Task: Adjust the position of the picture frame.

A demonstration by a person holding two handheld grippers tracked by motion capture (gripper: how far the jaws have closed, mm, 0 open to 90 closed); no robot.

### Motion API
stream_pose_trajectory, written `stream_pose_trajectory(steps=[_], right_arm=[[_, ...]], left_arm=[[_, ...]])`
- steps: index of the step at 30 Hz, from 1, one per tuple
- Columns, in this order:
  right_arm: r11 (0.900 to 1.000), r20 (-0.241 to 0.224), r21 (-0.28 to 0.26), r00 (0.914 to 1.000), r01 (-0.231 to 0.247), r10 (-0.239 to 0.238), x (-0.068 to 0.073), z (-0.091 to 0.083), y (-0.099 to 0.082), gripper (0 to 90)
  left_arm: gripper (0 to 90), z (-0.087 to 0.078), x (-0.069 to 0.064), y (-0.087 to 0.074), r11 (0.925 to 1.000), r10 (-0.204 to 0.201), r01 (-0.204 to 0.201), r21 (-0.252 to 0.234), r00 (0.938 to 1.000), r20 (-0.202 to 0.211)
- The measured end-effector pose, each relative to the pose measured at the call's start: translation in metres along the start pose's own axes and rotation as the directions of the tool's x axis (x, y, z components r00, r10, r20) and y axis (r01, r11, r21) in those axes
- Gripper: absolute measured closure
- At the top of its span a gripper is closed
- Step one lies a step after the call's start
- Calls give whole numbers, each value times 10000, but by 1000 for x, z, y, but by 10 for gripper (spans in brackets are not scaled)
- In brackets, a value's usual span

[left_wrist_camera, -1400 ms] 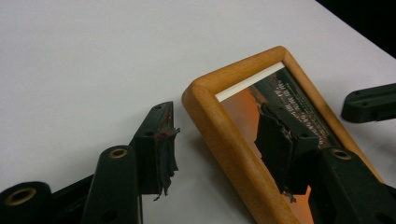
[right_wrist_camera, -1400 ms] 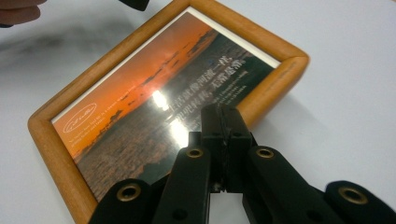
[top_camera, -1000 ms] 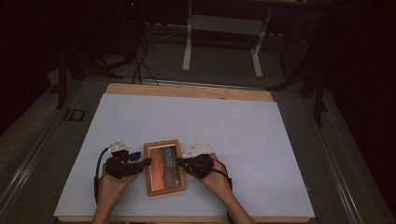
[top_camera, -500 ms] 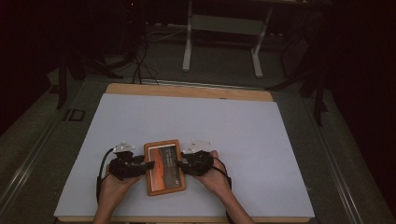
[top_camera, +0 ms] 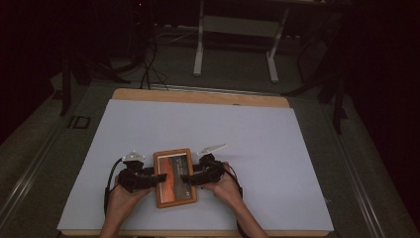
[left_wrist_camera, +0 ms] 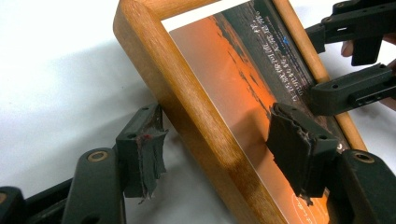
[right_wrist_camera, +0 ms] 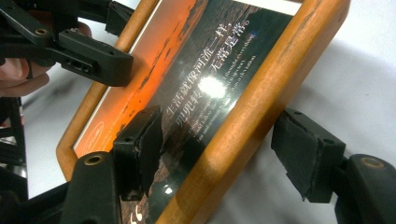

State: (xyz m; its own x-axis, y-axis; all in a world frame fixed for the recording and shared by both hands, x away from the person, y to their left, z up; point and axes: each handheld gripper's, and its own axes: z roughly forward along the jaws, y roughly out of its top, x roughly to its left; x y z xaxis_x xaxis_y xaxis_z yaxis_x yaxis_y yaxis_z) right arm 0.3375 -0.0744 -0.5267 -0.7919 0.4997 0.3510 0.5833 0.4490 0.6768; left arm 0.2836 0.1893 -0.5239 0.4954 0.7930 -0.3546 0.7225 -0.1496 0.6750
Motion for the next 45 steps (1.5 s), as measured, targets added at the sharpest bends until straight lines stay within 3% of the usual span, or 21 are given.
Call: stream_pose_trajectory(steps=[10, 21, 26, 33, 36, 45], right_arm=[[9985, -331, -26, 9979, -550, 549, -7, -5, -1, 425], [9967, -500, 40, 9954, -816, 817, -9, -3, -1, 400], [9929, -707, -238, 9909, -1162, 1143, -13, -10, -5, 461], [9940, -435, -598, 9951, -915, 890, -9, -35, -6, 545], [9898, -401, -973, 9941, -1038, 1003, -9, -49, -6, 571], [9818, -401, -1270, 9898, -1411, 1370, -16, -69, -14, 600]], left_arm=[[371, 2, 1, 0, 9988, -199, 181, 447, 9989, 415], [397, 0, -3, 3, 9989, 111, -115, 463, 9999, 93], [428, -1, -7, 4, 9998, 61, -64, 182, 9998, 168], [490, -4, -24, 9, 9968, 539, -538, -584, 9985, 17], [507, -3, -35, 10, 9934, 751, -752, -864, 9972, -45], [526, 6, -51, 15, 9914, 860, -867, -976, 9962, -111]])
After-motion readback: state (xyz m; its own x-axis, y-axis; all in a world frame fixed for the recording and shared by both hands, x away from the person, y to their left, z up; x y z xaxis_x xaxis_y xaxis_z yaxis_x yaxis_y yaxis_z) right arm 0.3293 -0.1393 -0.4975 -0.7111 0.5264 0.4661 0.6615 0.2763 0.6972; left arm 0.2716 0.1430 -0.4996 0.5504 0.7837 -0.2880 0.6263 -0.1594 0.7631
